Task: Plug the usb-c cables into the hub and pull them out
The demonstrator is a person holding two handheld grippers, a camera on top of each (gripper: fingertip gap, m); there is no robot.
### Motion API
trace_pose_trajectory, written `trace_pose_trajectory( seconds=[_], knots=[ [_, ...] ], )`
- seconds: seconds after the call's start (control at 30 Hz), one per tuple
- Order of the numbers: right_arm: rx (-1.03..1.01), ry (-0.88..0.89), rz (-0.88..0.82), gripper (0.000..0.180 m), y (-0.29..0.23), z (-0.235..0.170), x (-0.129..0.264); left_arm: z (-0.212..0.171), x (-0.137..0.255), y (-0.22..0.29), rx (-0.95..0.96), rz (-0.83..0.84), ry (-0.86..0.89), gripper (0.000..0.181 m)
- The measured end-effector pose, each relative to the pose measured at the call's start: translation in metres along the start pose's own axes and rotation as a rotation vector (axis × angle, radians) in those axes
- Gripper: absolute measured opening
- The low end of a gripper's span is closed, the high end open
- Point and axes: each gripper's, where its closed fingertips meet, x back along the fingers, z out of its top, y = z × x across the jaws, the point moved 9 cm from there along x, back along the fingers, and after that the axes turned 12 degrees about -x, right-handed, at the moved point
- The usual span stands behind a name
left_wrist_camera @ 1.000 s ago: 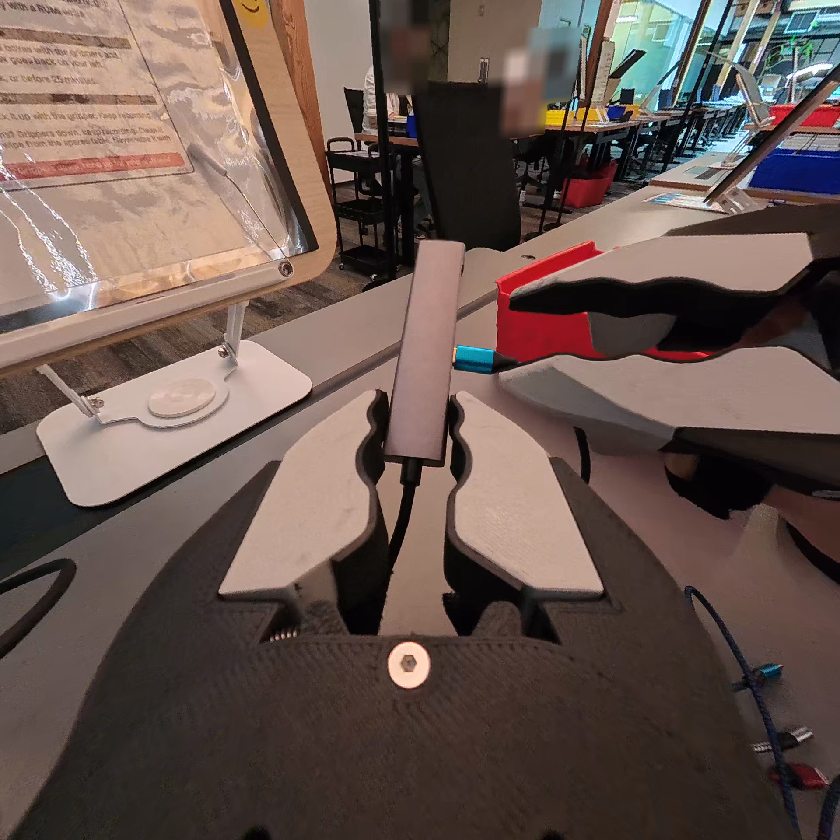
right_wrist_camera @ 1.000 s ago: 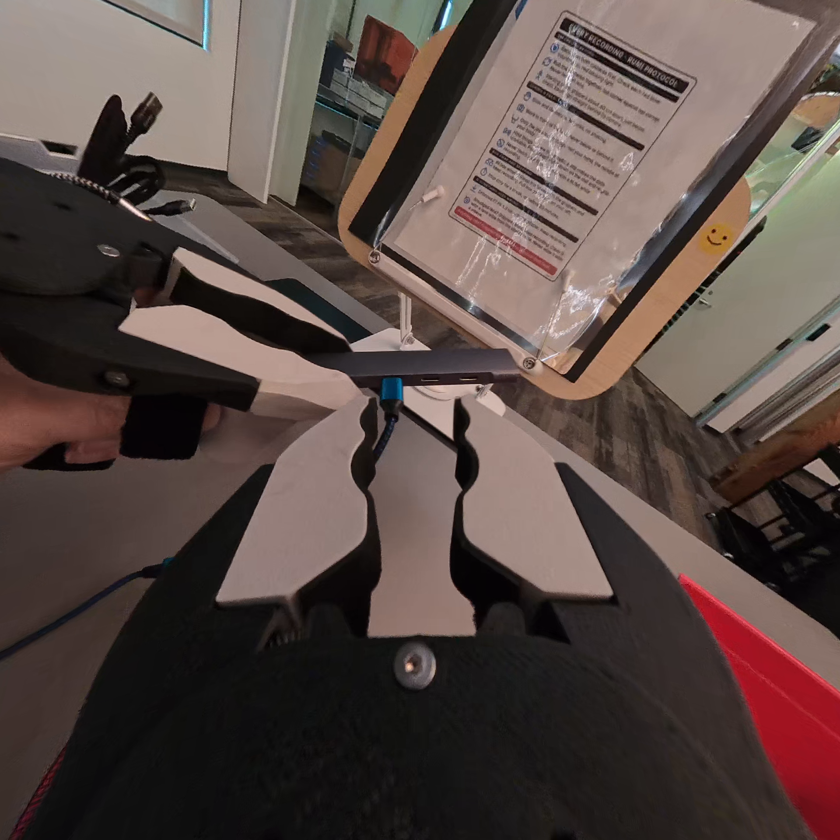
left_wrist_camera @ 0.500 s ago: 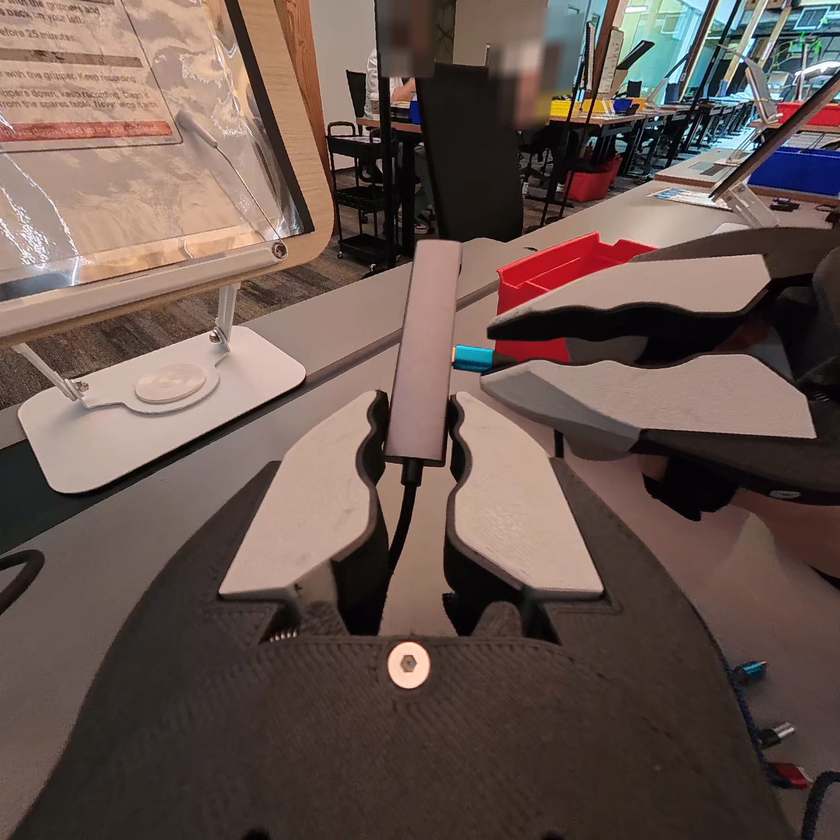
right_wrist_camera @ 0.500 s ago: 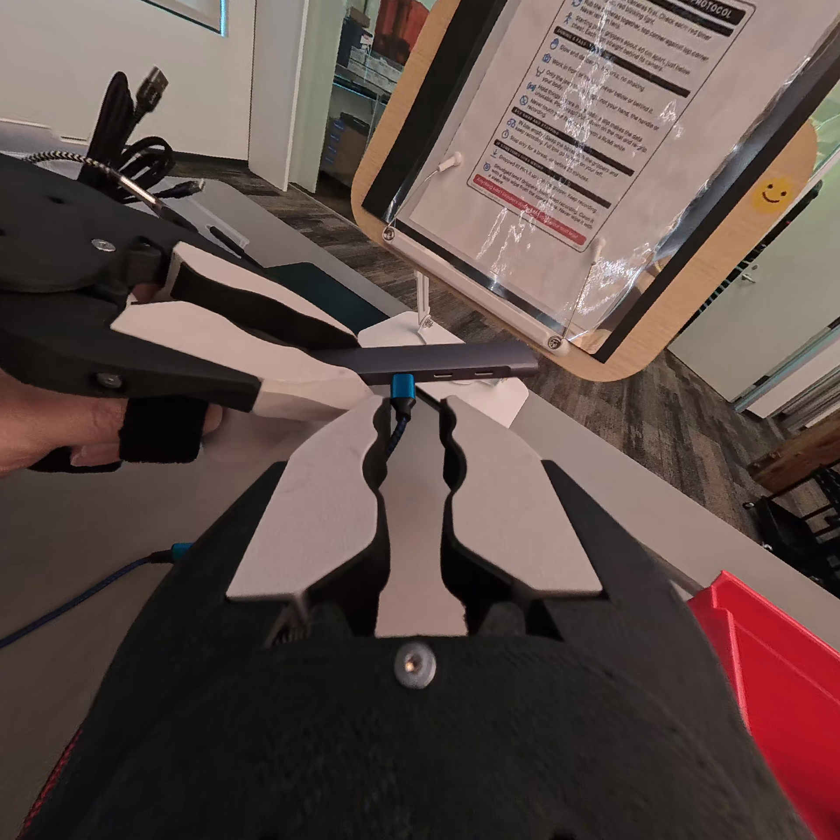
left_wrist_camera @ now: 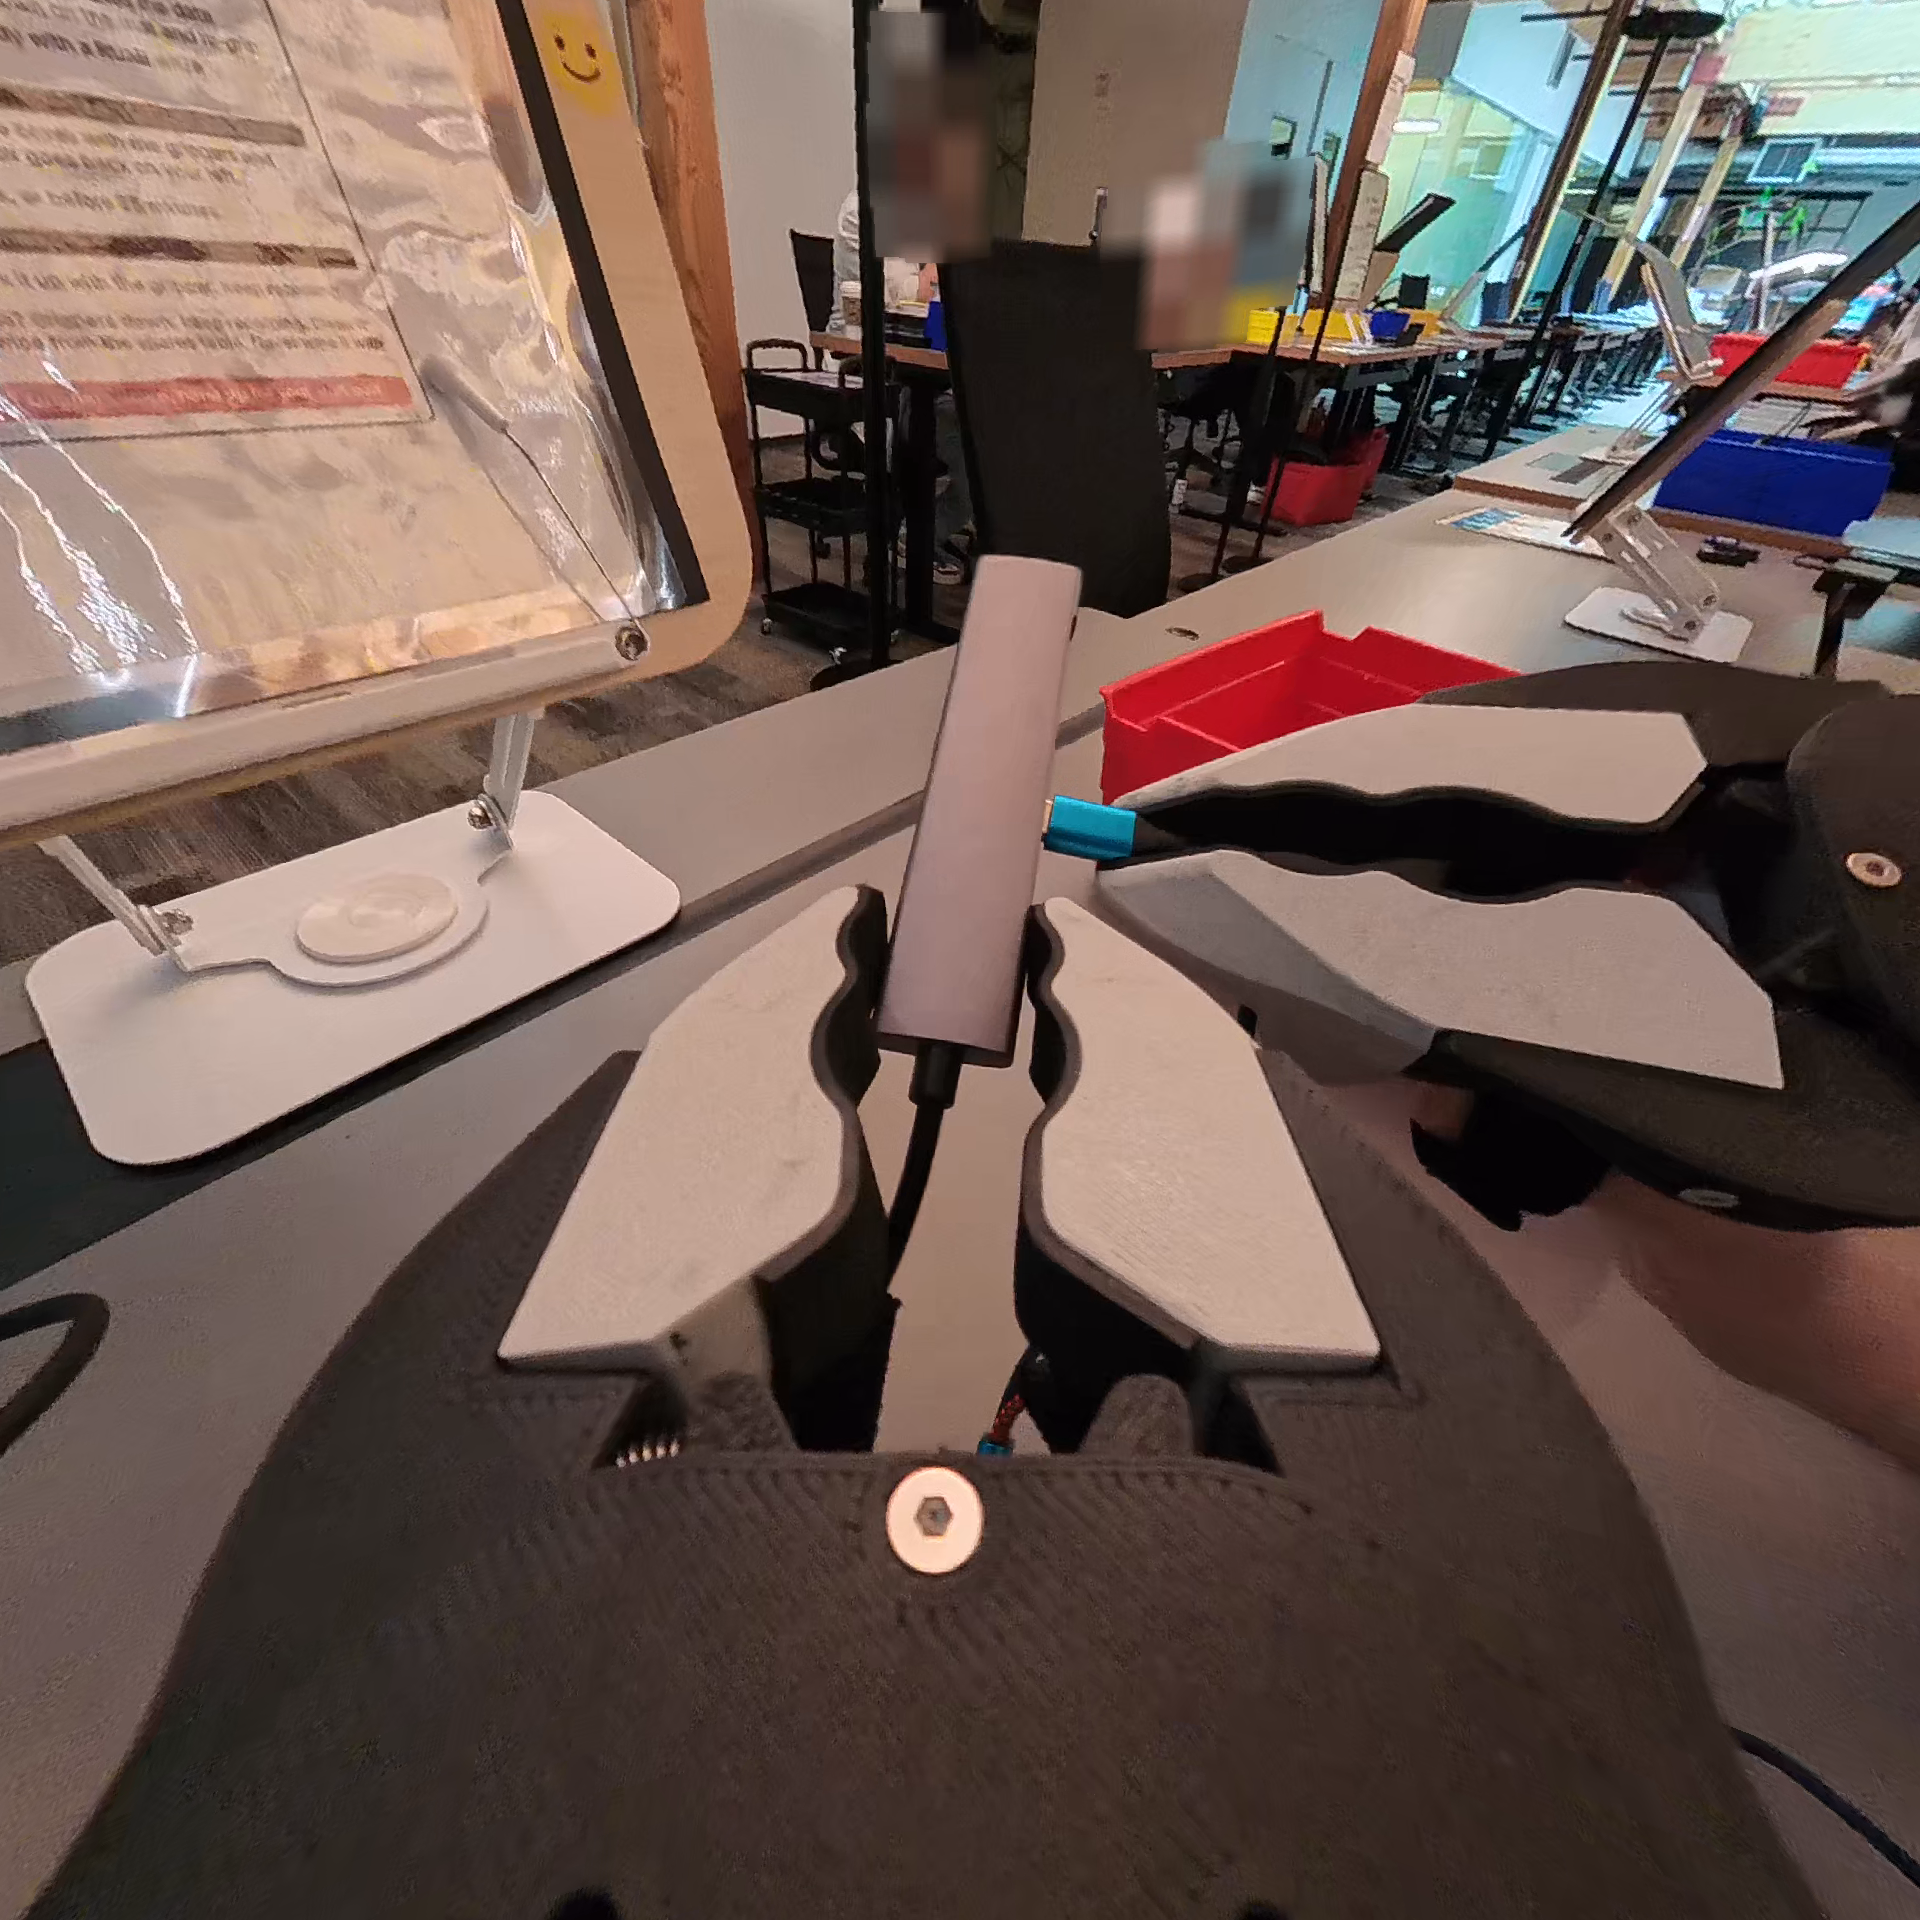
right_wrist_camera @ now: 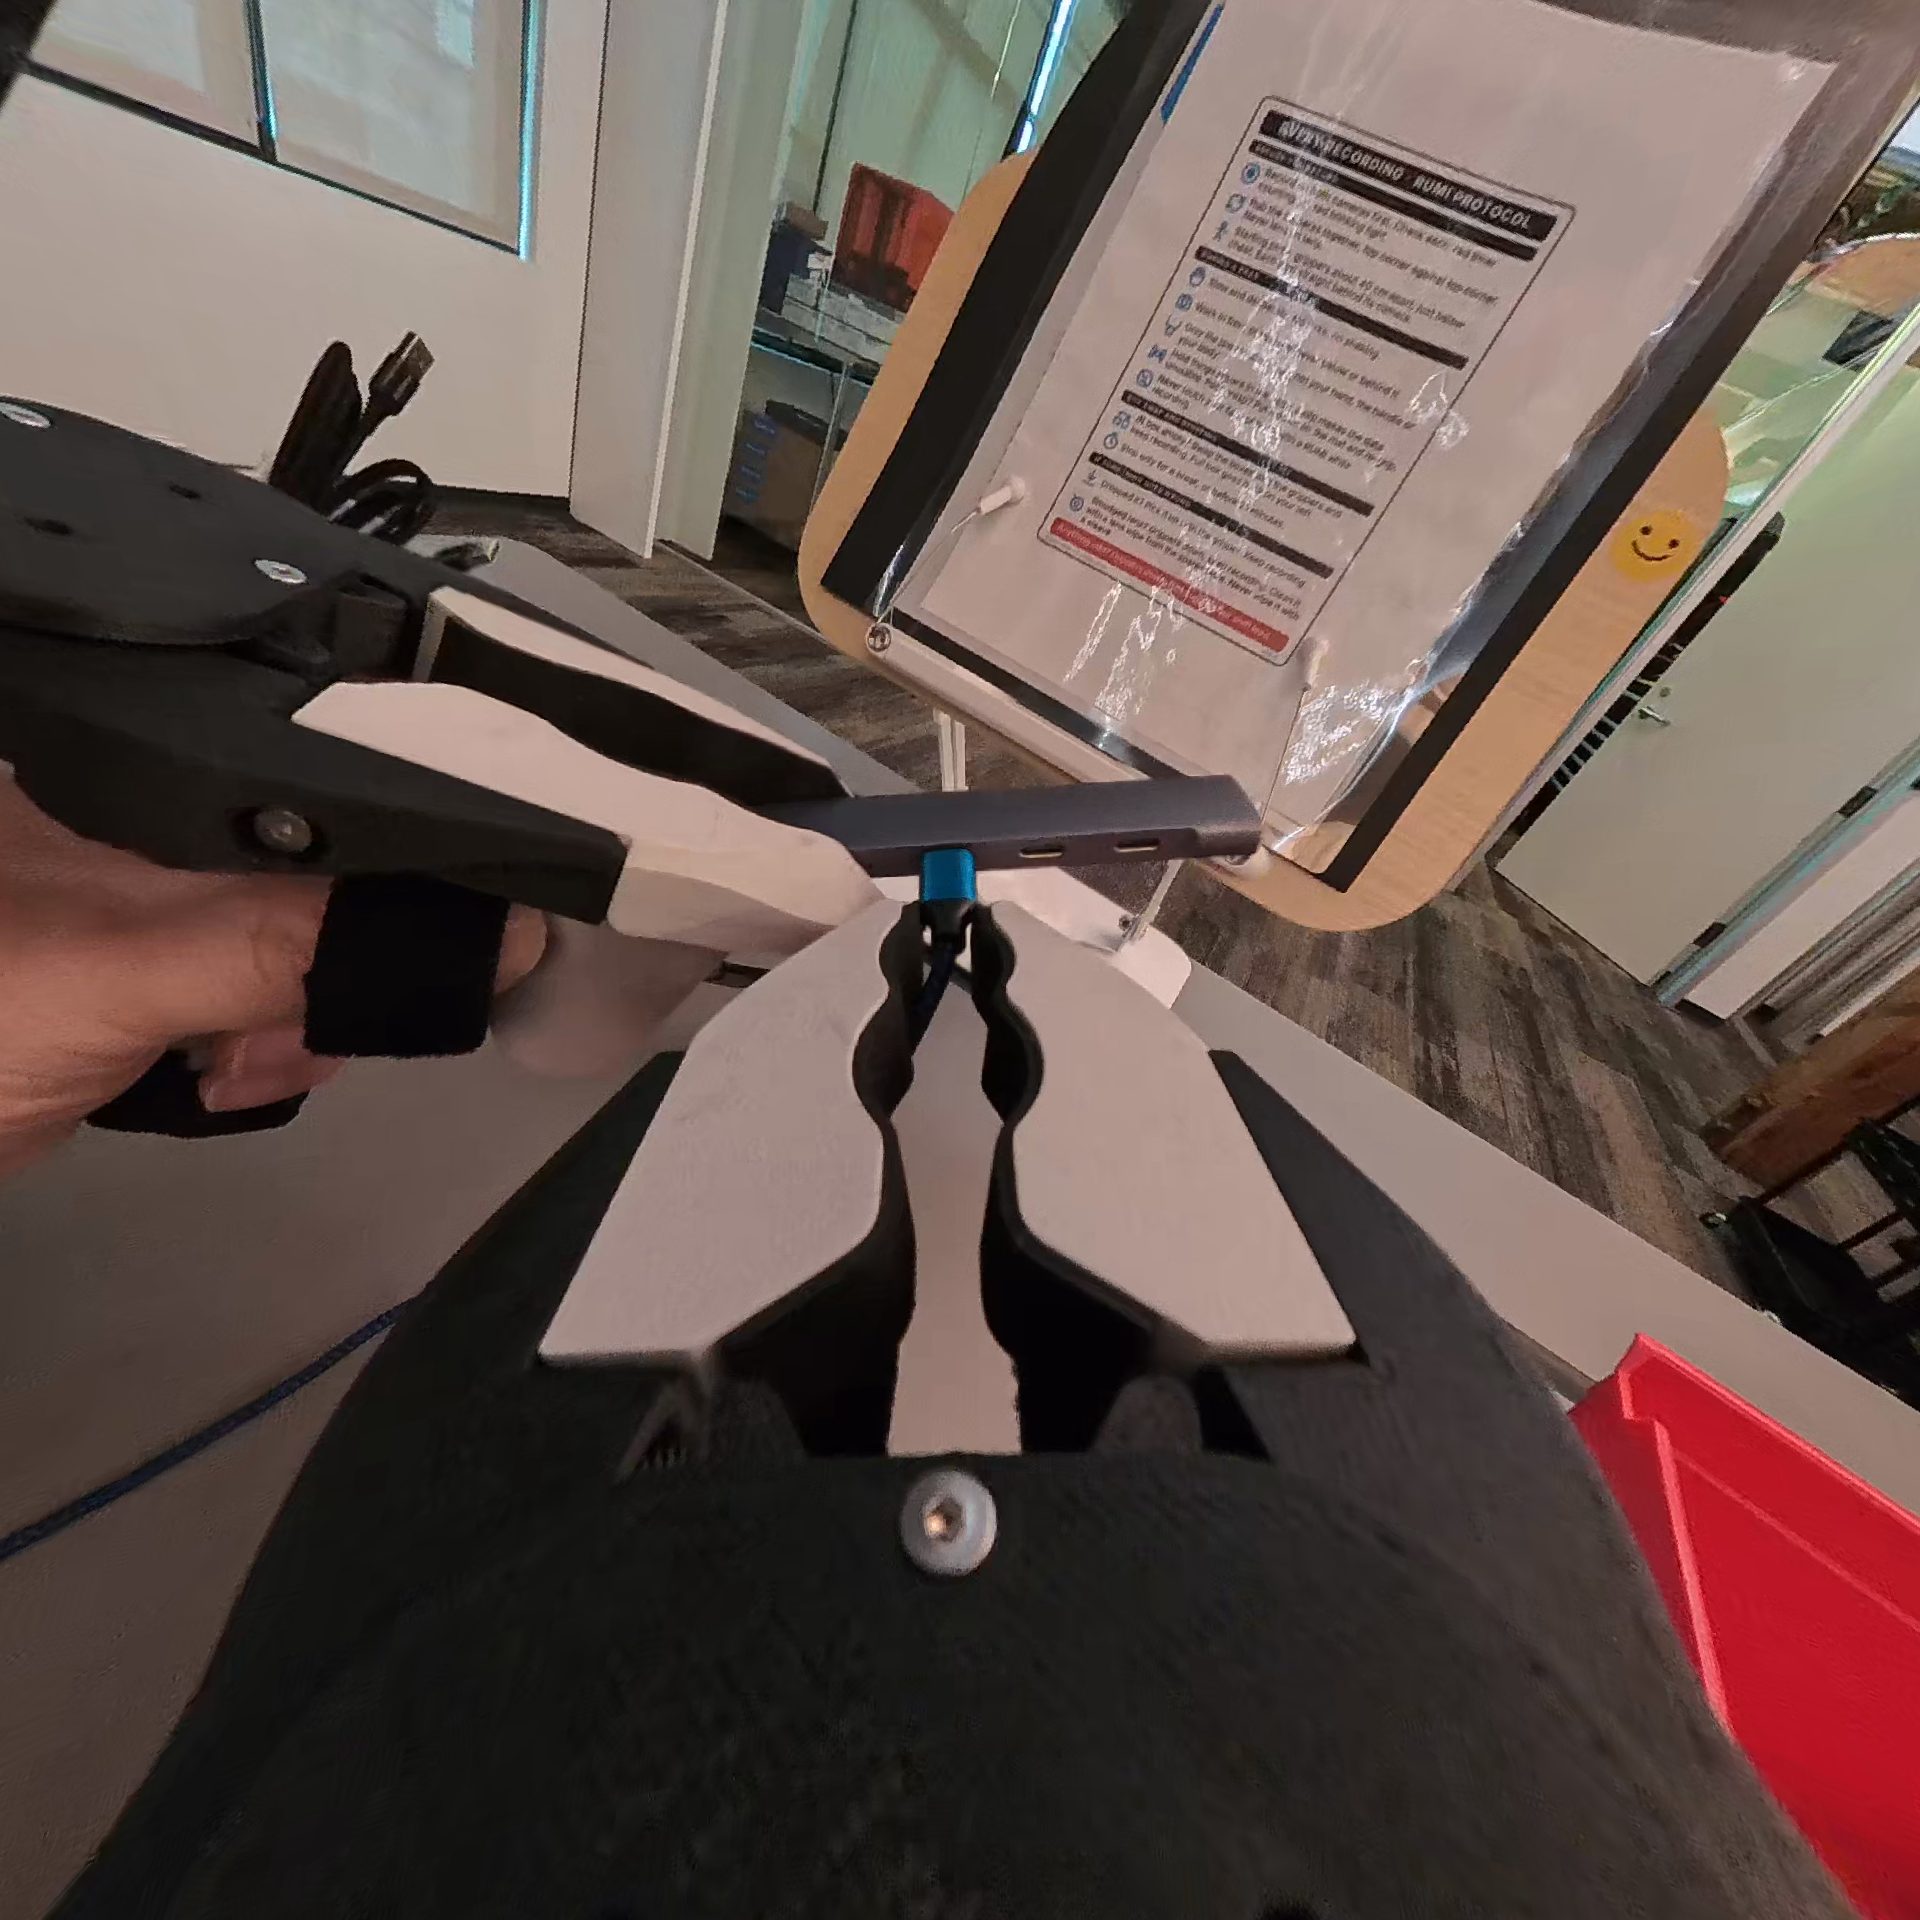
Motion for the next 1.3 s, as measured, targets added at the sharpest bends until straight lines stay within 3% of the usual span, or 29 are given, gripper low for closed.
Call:
trace_pose_trajectory(
  seconds=[0.43,0.57,0.83,1.3],
  knots=[
    [-0.036,0.022,-0.028,0.005,-0.003,0.004,0.004,0.011,0.004,-0.001,-0.008,0.006,-0.008,0.026],
    [-0.011,0.014,0.037,0.006,0.002,0.009,0.006,0.013,0.006,0.0,-0.032,-0.017,-0.006,0.025],
    [0.125,0.063,-0.046,0.014,-0.003,0.012,0.007,0.013,0.006,0.0,0.056,-0.051,0.003,0.025],
    [0.112,0.057,-0.017,0.011,0.001,0.012,0.005,0.011,0.003,0.003,0.06,-0.094,-0.009,0.025]
  ],
)
